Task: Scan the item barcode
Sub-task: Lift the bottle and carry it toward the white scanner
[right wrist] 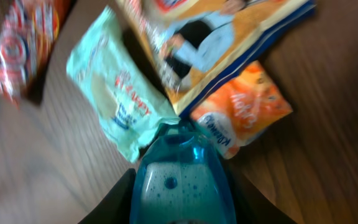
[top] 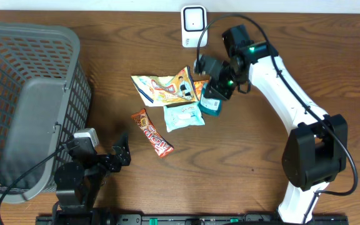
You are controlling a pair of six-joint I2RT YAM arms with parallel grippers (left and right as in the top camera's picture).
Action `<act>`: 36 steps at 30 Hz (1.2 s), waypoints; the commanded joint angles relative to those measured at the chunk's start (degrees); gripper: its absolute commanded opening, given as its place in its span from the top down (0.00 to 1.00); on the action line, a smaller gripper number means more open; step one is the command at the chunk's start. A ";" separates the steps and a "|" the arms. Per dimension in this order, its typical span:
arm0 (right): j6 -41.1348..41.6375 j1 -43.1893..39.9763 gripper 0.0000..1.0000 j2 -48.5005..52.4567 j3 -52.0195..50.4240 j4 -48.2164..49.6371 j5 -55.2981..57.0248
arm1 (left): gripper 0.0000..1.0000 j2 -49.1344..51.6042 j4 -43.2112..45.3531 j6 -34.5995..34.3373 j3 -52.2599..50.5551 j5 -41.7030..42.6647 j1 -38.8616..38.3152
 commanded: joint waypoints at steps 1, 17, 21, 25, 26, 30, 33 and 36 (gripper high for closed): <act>21.46 0.28 0.82 -5.97 6.97 0.42 -2.86 | 0.02 -0.09 0.04 0.76 -0.24 -0.35 -0.07; 31.23 -2.10 0.89 -10.19 7.54 3.93 -42.62 | 0.02 -0.09 0.07 0.76 -0.24 -0.35 -0.07; 31.17 -2.03 0.92 -10.19 7.54 2.40 -42.58 | 0.02 -0.09 0.04 0.76 -0.24 -0.35 -0.07; 31.19 -1.97 0.94 -10.21 7.54 0.90 -42.58 | 0.02 -0.09 0.04 0.76 -0.24 -0.37 -0.07; 31.19 -1.97 0.94 -10.21 7.54 0.76 -42.60 | 0.02 -0.09 0.04 0.76 -0.24 -0.35 -0.07; 31.08 -1.97 0.94 -10.21 7.54 0.90 -42.01 | 0.02 -0.09 0.04 0.76 -0.24 -0.35 -0.07; 29.68 -1.95 0.95 -10.23 7.54 1.14 -36.28 | 0.02 -0.09 0.07 0.76 -0.24 -0.35 -0.07; 29.70 -1.49 0.99 -10.21 7.54 0.81 -27.10 | 0.02 -0.09 0.04 0.76 -0.24 -0.37 -0.07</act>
